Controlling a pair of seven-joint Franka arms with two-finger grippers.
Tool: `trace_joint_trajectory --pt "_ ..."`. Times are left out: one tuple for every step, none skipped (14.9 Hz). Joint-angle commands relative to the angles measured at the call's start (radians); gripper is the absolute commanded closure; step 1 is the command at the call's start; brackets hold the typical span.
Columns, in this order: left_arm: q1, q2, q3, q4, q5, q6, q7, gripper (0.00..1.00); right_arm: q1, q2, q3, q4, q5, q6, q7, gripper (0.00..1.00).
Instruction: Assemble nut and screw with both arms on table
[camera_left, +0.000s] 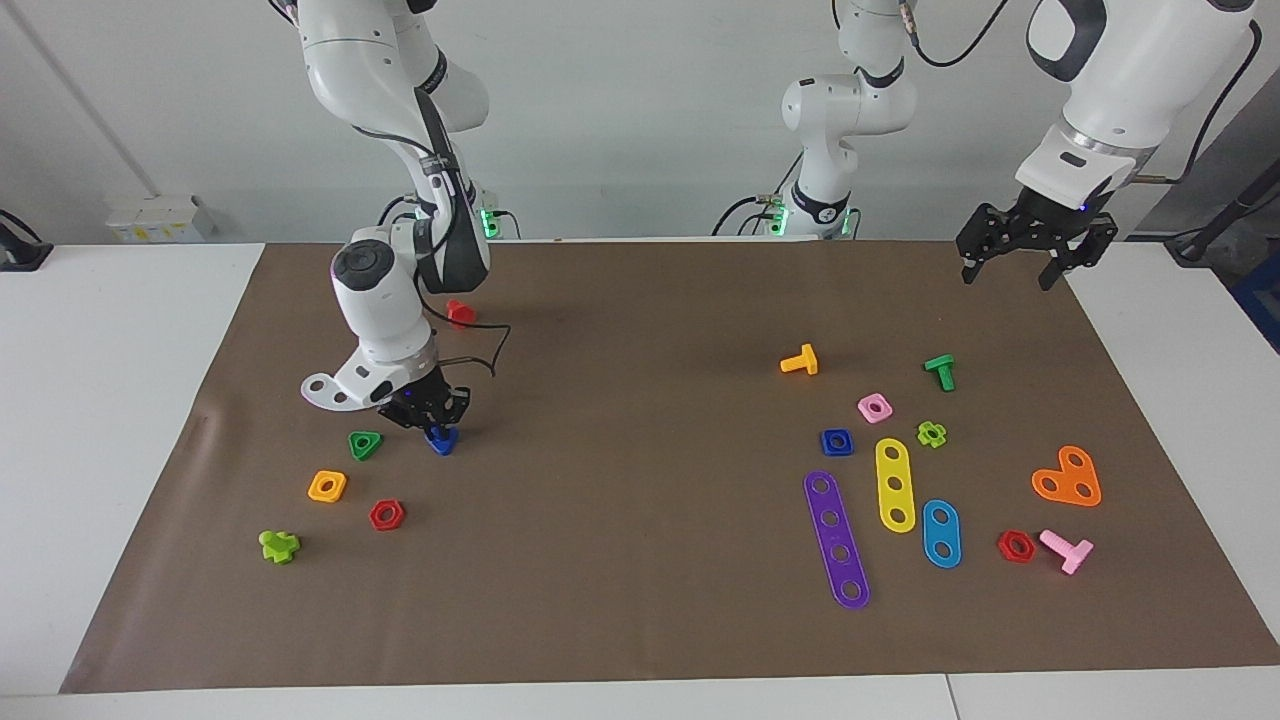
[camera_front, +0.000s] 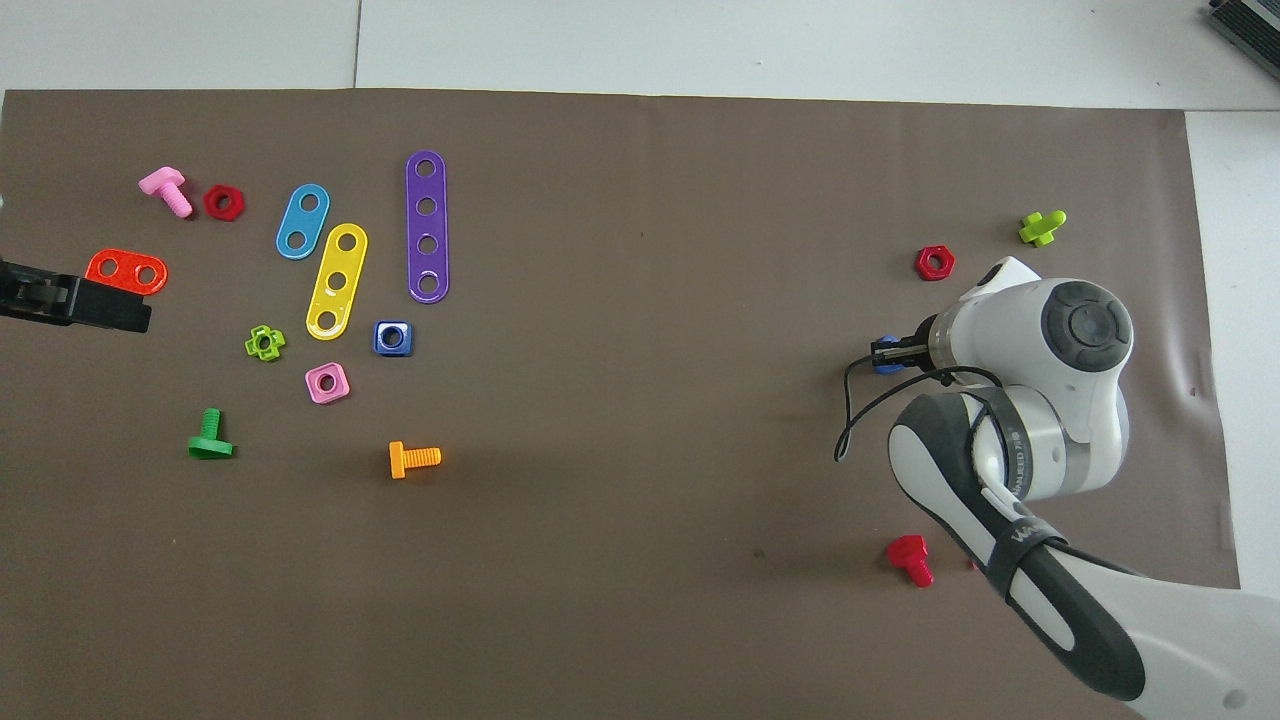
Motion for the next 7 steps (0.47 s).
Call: trace_joint_trajectory --pt "-0.009 -0.018 0.006 -0.017 0.017 0.018 0.008 0.00 -0.004 0.002 0.005 -0.001 0.011 0.021 -0.009 1.00" --pt "-0.009 -0.018 0.006 -0.017 0.017 0.020 0.008 0.00 -0.002 0.005 0.005 0.011 0.011 0.017 -0.009 1.00" --pt "-0.010 -0.017 0.007 -0.017 0.017 0.023 0.008 0.00 -0.002 0.009 0.005 0.034 0.010 0.002 -0.010 1.00" --pt "-0.010 -0.017 0.006 -0.017 0.017 0.023 0.008 0.00 -0.002 0.009 0.008 0.059 0.011 -0.027 -0.010 1.00" --pt "-0.010 -0.017 0.007 -0.017 0.017 0.023 0.008 0.00 -0.002 0.009 0.020 0.097 0.011 -0.069 -0.006 1.00" --pt "-0.010 -0.017 0.007 -0.017 0.017 0.023 0.008 0.00 -0.002 0.006 0.025 0.135 0.011 -0.110 0.013 1.00" --pt "-0.010 -0.017 0.006 -0.017 0.017 0.023 0.008 0.00 -0.002 0.003 0.040 0.172 0.011 -0.153 0.051 1.00"
